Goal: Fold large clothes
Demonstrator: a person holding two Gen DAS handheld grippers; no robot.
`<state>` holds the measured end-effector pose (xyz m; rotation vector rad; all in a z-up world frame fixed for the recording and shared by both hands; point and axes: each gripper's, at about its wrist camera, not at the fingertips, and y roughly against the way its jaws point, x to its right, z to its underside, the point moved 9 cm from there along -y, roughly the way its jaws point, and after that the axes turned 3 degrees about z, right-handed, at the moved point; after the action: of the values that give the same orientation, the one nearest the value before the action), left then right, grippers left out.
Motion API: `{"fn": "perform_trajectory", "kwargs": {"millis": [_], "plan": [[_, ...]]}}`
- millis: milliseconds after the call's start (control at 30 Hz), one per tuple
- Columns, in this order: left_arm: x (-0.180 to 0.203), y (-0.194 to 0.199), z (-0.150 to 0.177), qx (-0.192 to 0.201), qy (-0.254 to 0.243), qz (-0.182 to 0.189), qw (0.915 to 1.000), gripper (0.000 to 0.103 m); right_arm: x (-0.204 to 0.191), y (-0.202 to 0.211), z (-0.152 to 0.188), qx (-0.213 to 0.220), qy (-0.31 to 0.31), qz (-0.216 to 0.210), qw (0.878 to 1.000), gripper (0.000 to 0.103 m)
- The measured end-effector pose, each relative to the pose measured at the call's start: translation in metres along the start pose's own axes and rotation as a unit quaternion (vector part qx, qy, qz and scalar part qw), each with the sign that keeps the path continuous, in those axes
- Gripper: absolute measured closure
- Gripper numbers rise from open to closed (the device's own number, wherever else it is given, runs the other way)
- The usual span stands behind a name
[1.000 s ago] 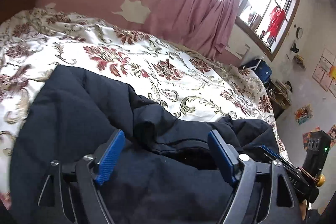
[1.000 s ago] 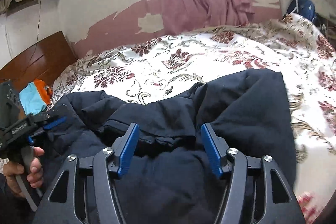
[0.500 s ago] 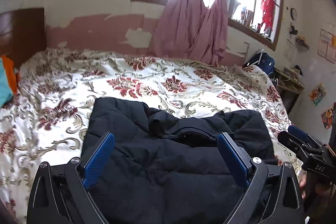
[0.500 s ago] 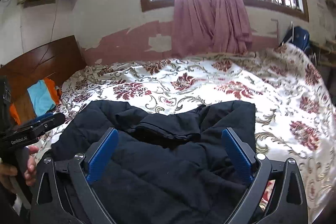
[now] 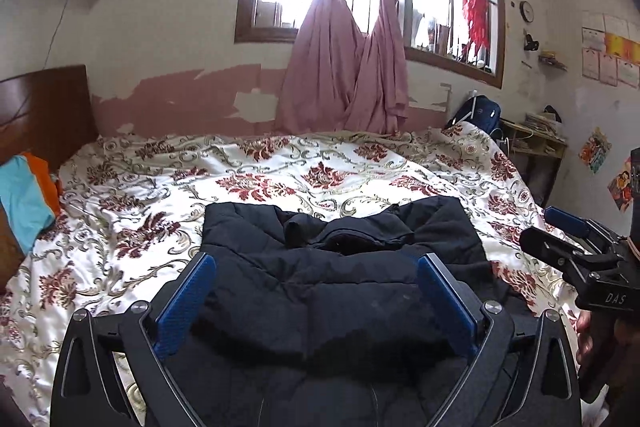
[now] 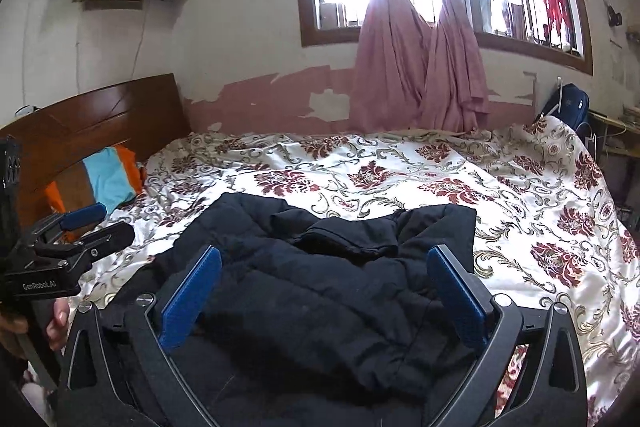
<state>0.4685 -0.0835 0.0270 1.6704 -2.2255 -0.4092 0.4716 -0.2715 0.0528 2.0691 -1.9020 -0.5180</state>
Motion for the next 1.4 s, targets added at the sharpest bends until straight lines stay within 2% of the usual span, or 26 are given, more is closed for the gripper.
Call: {"fn": "perform_trajectory", "kwargs": {"millis": [400,600,1400], "plan": [[0.009,0.065,0.013,0.024,-0.009,-0.018,0.9995,0.0,-0.02,0.066,0.013,0.023,0.02,-0.005,1.0,0.002],[0.019,0.092,0.021,0.034,-0.009,-0.014,0.9993,0.0,-0.03,0.098,0.019,0.034,0.03,-0.012,0.999,0.002],[0.029,0.163,0.067,0.033,-0.034,-0.035,0.9982,0.0,-0.036,0.174,0.063,0.053,0.035,-0.009,0.998,0.002]]}}
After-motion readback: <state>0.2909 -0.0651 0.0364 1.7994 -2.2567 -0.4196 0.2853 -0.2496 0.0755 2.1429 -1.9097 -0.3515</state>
